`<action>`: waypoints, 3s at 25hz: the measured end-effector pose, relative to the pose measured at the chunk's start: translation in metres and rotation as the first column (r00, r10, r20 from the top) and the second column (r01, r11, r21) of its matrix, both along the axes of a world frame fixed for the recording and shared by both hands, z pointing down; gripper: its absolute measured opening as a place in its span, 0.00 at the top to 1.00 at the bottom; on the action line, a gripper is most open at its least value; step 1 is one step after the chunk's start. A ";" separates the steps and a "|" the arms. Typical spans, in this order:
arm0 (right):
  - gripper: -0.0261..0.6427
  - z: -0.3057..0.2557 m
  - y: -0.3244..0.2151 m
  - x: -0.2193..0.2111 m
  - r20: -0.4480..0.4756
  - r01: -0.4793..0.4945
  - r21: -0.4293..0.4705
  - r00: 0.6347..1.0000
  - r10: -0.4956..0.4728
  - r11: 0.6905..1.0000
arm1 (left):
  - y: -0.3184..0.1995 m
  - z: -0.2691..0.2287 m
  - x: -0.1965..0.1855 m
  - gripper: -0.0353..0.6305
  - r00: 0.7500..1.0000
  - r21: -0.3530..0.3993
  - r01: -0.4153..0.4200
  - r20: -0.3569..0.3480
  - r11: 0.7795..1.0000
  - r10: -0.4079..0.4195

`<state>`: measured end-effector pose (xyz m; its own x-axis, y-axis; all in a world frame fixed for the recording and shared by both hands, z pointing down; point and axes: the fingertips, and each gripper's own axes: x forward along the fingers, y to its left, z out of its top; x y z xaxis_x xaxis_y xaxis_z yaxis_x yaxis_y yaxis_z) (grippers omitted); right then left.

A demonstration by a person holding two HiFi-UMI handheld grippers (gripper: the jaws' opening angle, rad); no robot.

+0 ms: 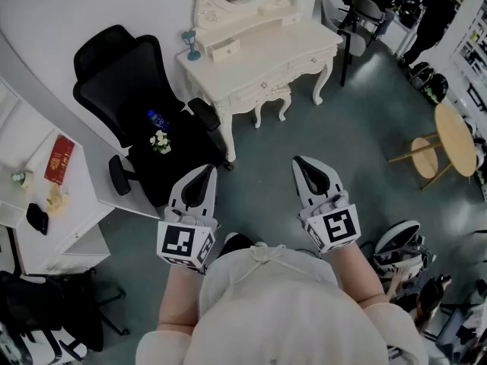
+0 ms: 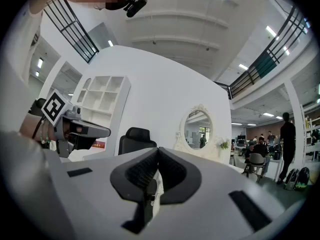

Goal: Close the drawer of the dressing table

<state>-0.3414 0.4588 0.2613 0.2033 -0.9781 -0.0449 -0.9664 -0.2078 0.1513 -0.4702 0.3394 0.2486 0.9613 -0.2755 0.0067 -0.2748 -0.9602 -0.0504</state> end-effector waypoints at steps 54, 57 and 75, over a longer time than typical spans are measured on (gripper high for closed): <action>0.95 0.030 -0.358 0.359 0.046 -0.061 -0.145 0.997 0.069 0.988 | -0.381 0.047 0.358 0.35 0.995 -0.191 0.101 0.030 0.976 -0.097; 0.95 0.038 -0.386 0.374 0.055 -0.018 -0.153 0.998 0.026 0.988 | -0.401 0.054 0.369 0.35 0.991 -0.198 0.135 0.046 0.971 -0.129; 0.95 0.067 -0.573 0.492 0.098 0.487 -0.177 0.874 -0.477 0.855 | -0.493 0.098 0.454 0.35 0.822 -0.183 0.569 0.166 0.802 -0.545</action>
<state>0.1501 -0.1138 0.3280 -0.2985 -0.9427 0.1491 -0.9452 0.3137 0.0908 -0.0160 -0.1539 0.3469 0.6332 -0.7430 0.2167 -0.7702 -0.6326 0.0817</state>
